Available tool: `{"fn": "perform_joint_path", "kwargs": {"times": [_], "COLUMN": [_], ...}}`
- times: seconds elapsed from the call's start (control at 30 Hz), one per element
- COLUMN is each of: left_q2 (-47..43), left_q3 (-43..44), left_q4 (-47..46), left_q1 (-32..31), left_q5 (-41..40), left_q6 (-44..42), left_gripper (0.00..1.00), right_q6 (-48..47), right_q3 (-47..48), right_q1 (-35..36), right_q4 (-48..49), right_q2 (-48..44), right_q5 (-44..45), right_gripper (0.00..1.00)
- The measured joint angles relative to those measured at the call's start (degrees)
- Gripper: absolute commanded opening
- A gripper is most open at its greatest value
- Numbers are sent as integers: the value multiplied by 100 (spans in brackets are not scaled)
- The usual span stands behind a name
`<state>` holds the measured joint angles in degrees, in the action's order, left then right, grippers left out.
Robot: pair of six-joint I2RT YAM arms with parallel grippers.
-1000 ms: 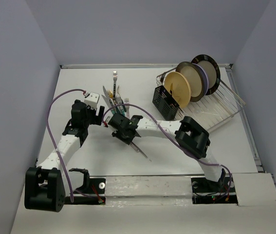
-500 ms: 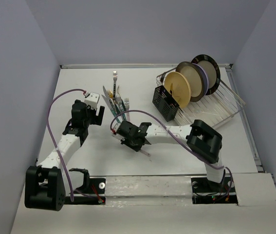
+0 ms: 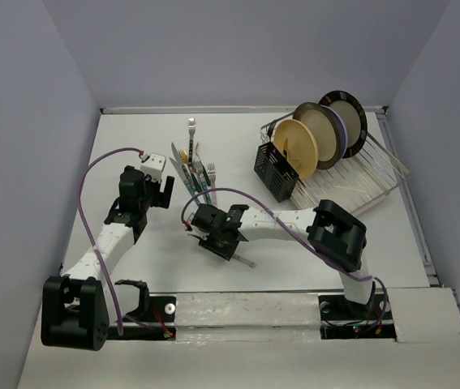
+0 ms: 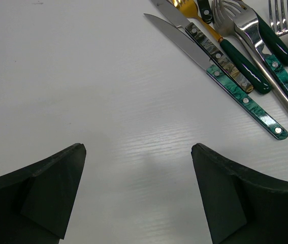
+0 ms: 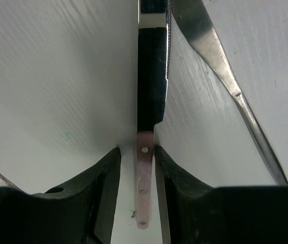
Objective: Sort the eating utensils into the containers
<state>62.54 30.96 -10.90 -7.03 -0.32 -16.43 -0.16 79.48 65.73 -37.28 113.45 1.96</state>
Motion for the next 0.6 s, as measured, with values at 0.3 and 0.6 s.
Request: {"fn": "perform_joint_path", "kwargs": {"times": [0.3, 0.6], "left_q2": [-2, -2], "left_q3": [0, 0], "left_q4": [-2, -2], "left_q1": [0, 0], "left_q5": [-17, -22], "left_q6": [-2, -7], "left_gripper": [99, 99], "right_q6": [-111, -109], "right_q3": [422, 144], "right_q1": [2, 35], "right_q4": [-17, 177], "right_q2": [299, 35], "right_q5": [127, 350], "right_gripper": [0, 0]}}
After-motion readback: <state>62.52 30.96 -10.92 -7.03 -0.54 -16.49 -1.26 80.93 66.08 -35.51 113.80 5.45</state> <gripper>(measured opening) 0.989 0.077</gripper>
